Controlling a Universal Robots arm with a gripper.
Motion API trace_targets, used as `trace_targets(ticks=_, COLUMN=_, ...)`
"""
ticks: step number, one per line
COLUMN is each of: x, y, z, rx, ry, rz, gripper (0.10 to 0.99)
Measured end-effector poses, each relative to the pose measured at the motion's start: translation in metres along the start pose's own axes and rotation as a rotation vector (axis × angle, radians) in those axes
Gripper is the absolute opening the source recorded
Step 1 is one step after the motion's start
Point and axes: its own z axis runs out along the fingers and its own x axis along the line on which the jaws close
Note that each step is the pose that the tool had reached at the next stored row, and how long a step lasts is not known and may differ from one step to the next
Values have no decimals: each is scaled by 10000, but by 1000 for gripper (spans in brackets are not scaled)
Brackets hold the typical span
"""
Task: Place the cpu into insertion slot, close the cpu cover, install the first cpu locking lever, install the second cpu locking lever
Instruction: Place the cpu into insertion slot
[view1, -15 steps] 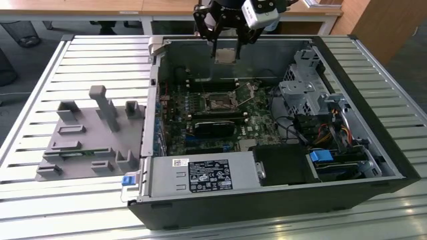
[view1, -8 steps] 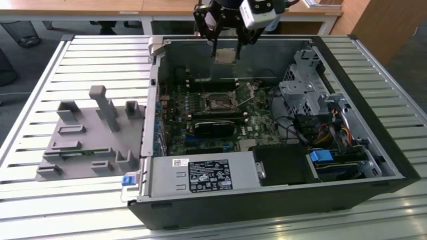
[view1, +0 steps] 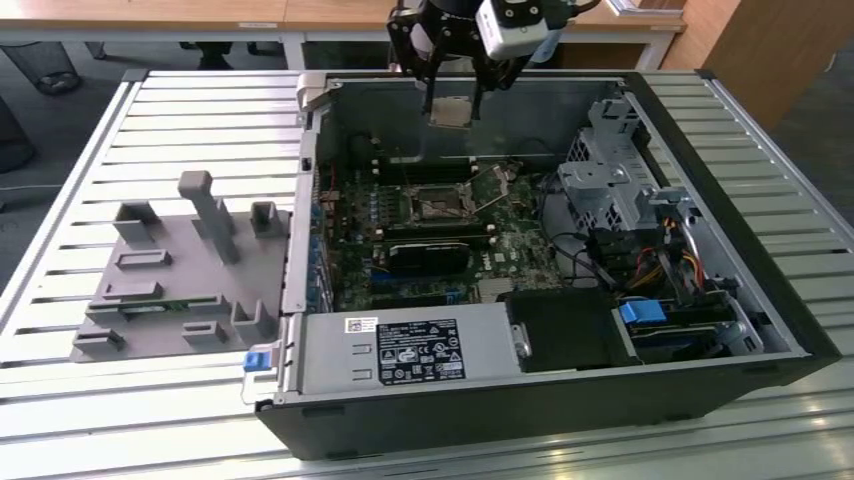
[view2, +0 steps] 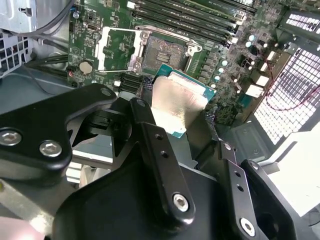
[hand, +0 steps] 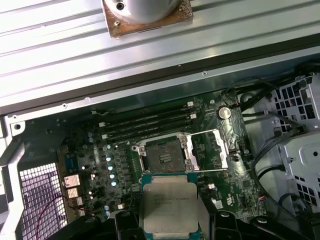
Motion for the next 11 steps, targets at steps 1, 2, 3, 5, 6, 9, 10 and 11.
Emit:
trace_targets(ticks=1, x=0, y=0, z=0, rx=-1, ry=-3, rz=35, gripper=525)
trace_targets(ticks=2, x=0, y=0, z=0, rx=-1, ry=-5, rz=59, gripper=525)
trace_targets(ticks=3, x=0, y=0, z=0, rx=-2, ry=-7, rz=88, gripper=525)
trace_targets(ticks=5, x=0, y=0, z=0, rx=-3, ry=-12, rz=152, gripper=525)
trace_targets(ticks=6, x=0, y=0, z=0, rx=-3, ry=-15, rz=186, gripper=525)
trace_targets(ticks=9, x=0, y=0, z=0, rx=-5, ry=-23, rz=288, gripper=525)
trace_targets(ticks=10, x=0, y=0, z=0, rx=-6, ry=-26, rz=323, gripper=525)
trace_targets(ticks=11, x=0, y=0, z=0, rx=-6, ry=-29, rz=359, gripper=525)
